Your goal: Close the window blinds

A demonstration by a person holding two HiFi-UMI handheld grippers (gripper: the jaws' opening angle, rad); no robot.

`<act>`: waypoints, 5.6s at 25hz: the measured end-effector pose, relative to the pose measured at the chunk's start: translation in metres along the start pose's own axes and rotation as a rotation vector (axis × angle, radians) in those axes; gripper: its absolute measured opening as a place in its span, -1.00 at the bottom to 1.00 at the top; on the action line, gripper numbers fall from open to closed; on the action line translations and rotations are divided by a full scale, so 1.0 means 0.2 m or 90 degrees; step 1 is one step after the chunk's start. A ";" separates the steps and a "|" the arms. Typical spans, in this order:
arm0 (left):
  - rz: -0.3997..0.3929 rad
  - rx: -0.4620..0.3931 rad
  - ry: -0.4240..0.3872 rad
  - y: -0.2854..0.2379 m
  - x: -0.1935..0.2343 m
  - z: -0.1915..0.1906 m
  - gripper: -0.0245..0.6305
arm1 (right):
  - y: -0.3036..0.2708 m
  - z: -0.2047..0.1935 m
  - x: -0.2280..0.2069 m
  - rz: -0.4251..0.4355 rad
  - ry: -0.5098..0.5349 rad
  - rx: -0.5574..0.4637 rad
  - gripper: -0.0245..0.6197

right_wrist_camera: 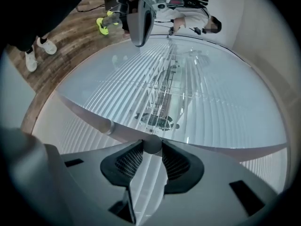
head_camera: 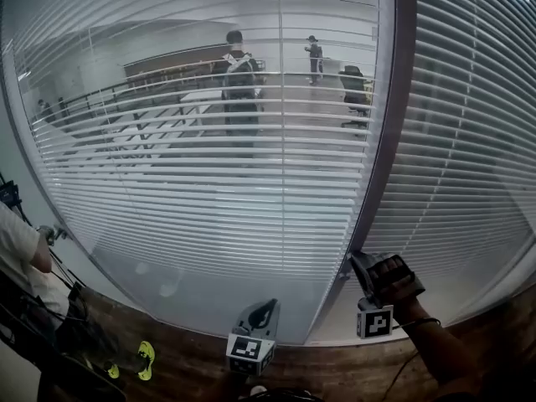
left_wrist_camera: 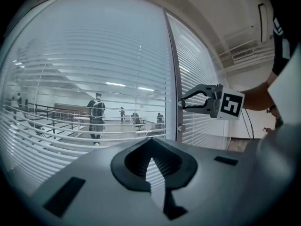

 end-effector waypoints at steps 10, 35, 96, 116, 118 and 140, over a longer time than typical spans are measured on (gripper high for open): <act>0.002 -0.004 -0.008 -0.01 0.01 0.01 -0.93 | 0.07 -0.02 -0.02 -0.069 -0.527 0.104 -0.53; 0.001 -0.008 -0.009 -0.01 0.02 0.01 -0.93 | 0.00 -0.05 0.01 -0.160 -1.132 0.256 -0.53; -0.007 -0.007 -0.003 0.00 -0.02 -0.01 -0.93 | 0.01 -0.03 0.00 -0.219 -1.129 0.307 -0.53; -0.026 0.008 -0.001 -0.02 -0.04 -0.03 -0.93 | 0.00 0.04 0.00 -0.108 -0.353 0.151 -0.53; -0.029 0.010 -0.003 -0.02 -0.05 -0.03 -0.93 | 0.00 0.04 0.00 -0.087 -0.274 0.132 -0.53; -0.020 0.013 0.007 0.03 -0.08 -0.05 -0.93 | 0.08 -0.01 -0.05 -0.130 -0.813 0.192 -0.52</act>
Point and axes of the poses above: the fingertips, and each gripper's own axes: y backward along the fingers, x to its left, z out of its top, the point moved 6 cm from there along y, backward along the fingers, and after that the axes turned 15 degrees about -z, right-handed, at the moved point
